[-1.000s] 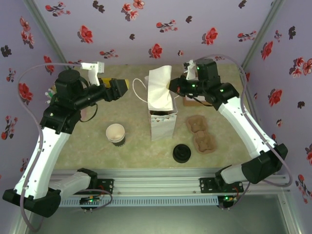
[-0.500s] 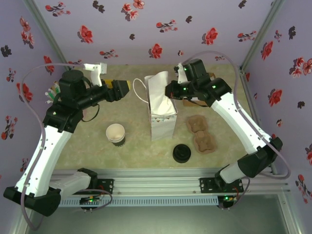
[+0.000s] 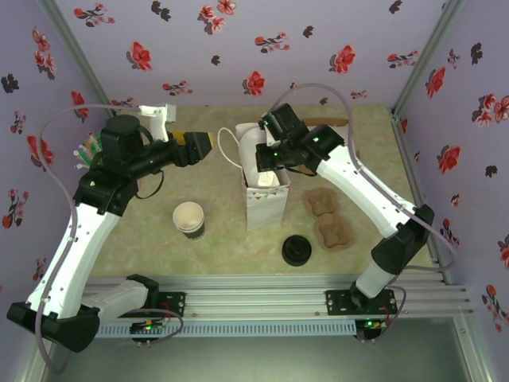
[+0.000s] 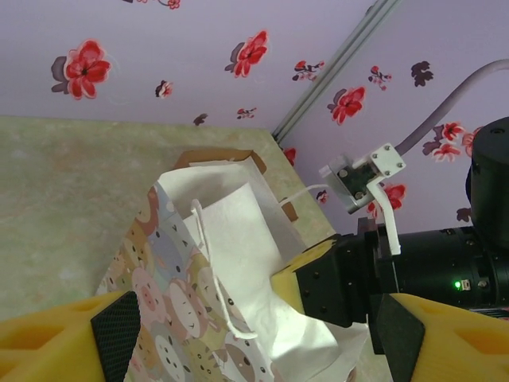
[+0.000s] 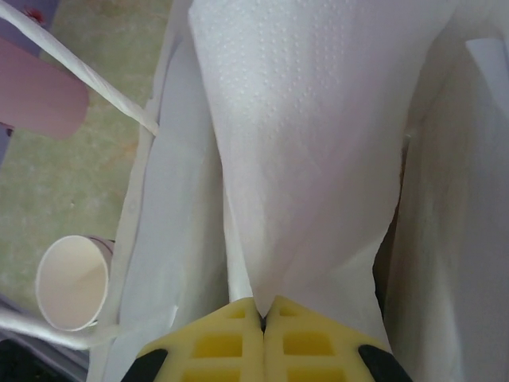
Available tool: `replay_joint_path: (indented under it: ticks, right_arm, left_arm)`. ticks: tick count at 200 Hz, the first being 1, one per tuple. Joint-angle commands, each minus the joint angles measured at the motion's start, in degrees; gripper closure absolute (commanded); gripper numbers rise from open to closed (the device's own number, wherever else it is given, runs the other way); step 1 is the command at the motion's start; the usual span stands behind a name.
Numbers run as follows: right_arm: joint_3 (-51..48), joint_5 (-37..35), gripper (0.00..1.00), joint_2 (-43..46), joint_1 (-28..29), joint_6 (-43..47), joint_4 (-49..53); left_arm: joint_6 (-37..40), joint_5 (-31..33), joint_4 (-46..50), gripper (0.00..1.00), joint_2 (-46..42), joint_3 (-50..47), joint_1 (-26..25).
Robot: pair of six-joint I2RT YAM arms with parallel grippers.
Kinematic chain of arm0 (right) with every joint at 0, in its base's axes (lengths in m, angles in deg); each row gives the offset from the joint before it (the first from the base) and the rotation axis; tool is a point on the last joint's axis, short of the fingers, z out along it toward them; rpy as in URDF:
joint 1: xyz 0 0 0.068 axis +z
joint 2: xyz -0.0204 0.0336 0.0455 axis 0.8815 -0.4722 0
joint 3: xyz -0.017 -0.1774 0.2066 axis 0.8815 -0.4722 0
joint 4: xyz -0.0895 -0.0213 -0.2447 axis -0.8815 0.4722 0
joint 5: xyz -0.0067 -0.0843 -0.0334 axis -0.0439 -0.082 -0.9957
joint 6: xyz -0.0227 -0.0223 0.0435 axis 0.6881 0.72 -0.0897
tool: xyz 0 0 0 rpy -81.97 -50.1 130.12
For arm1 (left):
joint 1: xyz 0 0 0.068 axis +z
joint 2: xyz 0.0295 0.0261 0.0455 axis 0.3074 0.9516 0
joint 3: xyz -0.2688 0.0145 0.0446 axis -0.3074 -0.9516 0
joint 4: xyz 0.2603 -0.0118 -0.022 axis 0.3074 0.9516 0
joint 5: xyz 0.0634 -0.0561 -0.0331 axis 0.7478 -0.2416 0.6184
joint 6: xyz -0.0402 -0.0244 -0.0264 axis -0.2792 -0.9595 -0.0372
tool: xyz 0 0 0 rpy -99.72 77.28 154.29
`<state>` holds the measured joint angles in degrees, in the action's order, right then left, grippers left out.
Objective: Pack the takeout coffee
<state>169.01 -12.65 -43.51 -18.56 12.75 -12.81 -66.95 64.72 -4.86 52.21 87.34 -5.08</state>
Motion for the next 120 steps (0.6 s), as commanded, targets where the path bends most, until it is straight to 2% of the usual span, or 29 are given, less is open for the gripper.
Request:
replay_joint_path:
  ticks: [1,63,72,76,120]
  right_arm:
    - [2.4,-3.1,1.00,-1.8,0.9,1.0,1.2]
    - [3.0,-3.7,1.00,-6.5,1.0,0.2,1.3]
    - [3.2,-4.1,0.86,-6.6,1.0,0.1,1.5]
    - [3.4,-4.3,0.83,-6.6,1.0,0.1,1.6]
    - [5.9,-5.3,0.71,-4.8,1.0,0.4,2.8]
  left_arm:
    - [0.7,2.0,-0.7,0.18,0.1,-0.8,-0.3]
    - [1.3,3.1,-0.3,0.17,-0.4,-2.0,-0.4]
    - [1.4,3.2,-0.3,0.17,-0.5,-2.2,-0.3]
    - [1.4,3.3,-0.3,0.17,-0.5,-2.3,-0.3]
    - [1.4,3.4,-0.9,0.15,-1.9,-3.3,-0.3]
